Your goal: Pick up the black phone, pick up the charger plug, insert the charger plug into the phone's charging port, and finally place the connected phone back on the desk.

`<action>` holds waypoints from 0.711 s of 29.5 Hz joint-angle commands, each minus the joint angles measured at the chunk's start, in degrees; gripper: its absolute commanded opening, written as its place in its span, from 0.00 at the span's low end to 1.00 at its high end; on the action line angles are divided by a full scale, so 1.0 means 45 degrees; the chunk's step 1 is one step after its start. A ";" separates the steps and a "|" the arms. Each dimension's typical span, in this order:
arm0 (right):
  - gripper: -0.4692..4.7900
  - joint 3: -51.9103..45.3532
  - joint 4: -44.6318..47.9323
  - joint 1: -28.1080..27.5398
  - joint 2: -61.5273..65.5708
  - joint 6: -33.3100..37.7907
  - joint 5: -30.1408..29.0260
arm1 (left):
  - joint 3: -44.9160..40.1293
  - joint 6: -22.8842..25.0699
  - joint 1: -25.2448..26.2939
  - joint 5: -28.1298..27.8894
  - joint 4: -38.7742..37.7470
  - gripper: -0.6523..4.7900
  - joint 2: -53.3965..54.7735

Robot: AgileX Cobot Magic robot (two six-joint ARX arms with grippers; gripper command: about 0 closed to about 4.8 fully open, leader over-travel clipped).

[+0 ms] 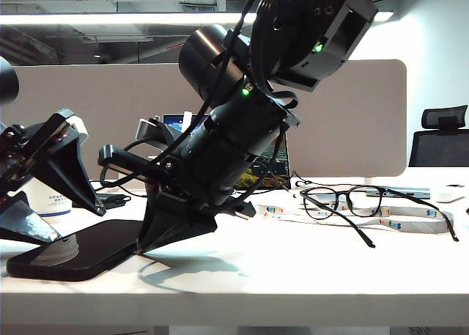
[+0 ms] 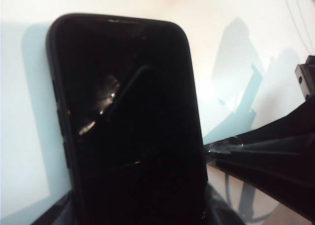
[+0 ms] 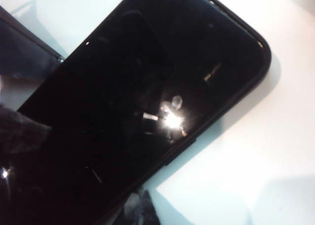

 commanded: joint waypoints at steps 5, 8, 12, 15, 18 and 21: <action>0.08 0.0044 0.0287 0.0068 0.0102 0.0049 -0.0267 | -0.0146 -0.0097 -0.0170 0.0568 -0.0753 0.75 0.0194; 0.08 0.0117 0.0321 0.0068 0.0107 0.0044 -0.0277 | -0.0146 -0.0136 -0.0223 0.1073 -0.0753 0.75 0.0233; 0.08 0.0117 0.0670 0.0068 0.0107 0.0039 -0.0282 | -0.0146 -0.0126 -0.0413 0.1287 -0.0743 0.75 0.0243; 0.08 0.0117 0.0753 0.0068 0.0107 0.0039 -0.0369 | -0.0146 -0.0126 -0.0631 0.1302 -0.0748 0.75 0.0243; 0.08 0.0112 0.0758 0.0068 0.0107 0.0039 -0.0413 | -0.0141 -0.0126 -0.0835 0.1307 -0.0719 0.75 0.0243; 0.08 0.0112 0.0753 0.0068 0.0107 -0.0010 -0.0423 | -0.0141 -0.0146 -0.1039 0.1243 -0.0636 0.73 0.0243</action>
